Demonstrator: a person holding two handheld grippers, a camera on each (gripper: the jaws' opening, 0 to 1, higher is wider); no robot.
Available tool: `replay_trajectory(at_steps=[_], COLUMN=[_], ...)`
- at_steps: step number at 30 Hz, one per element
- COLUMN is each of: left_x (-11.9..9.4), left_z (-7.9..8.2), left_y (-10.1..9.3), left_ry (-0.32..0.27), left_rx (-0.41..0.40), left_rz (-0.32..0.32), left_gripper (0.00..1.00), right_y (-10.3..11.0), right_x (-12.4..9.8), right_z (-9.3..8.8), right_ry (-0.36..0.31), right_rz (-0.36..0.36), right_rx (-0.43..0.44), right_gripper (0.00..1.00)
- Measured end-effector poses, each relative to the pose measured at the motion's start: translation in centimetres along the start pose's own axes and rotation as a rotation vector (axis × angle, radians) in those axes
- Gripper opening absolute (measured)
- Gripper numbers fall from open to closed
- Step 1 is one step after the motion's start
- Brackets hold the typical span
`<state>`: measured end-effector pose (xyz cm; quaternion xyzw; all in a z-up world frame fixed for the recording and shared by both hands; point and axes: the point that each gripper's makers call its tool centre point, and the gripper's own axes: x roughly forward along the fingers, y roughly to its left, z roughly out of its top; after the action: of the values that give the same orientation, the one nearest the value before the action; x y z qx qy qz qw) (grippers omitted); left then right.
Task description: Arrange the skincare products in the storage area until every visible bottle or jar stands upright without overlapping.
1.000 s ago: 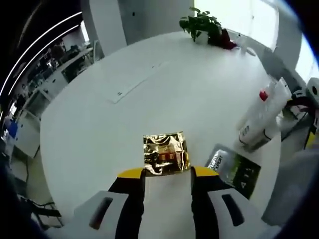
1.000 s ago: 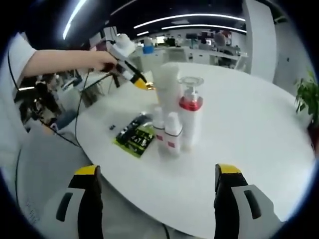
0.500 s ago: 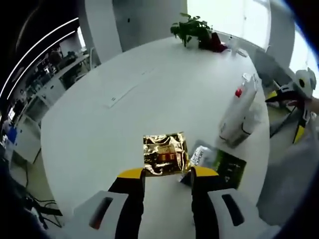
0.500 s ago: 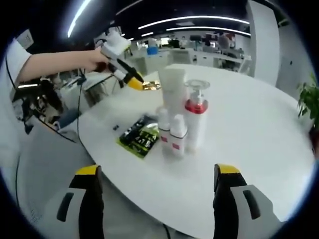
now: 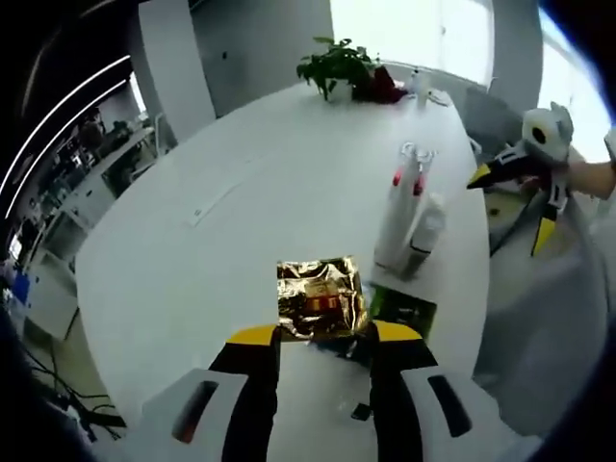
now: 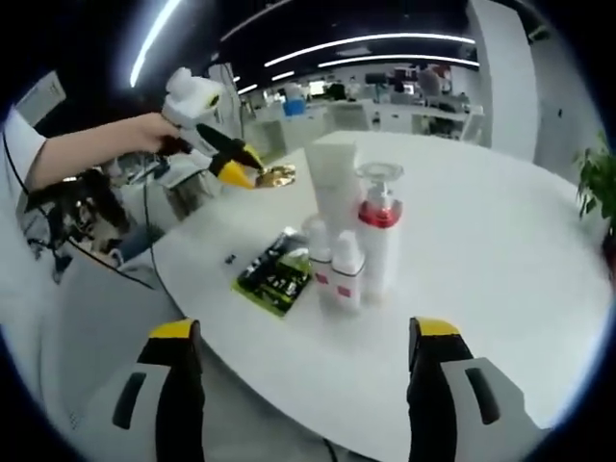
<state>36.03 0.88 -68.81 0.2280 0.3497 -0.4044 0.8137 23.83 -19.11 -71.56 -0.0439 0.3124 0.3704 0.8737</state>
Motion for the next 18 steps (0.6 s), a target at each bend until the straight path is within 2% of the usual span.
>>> replay_trajectory(at_steps=[6,16,18], left_x=[-1.2,-2.3,-2.7], left_z=[0.1,-0.2,-0.2], left_y=[-2.0,-3.9,-4.8], left_ry=[-0.023,-0.054,-0.057], left_rx=[0.013,0.048,0.066], left_rz=[-0.020,-0.064,-0.078], left_gripper=[0.39,0.39,0.39], right_y=[0.5,2.0,2.2], right_x=[-0.2,-0.2,-0.2], right_z=[0.6,0.7,1.0], right_ry=[-0.025,-0.007,-0.012], right_rz=[0.017,0.071,0.084], right_rx=[-0.006,-0.033,-0.027], right_gripper=[0.88,0.81,0.80])
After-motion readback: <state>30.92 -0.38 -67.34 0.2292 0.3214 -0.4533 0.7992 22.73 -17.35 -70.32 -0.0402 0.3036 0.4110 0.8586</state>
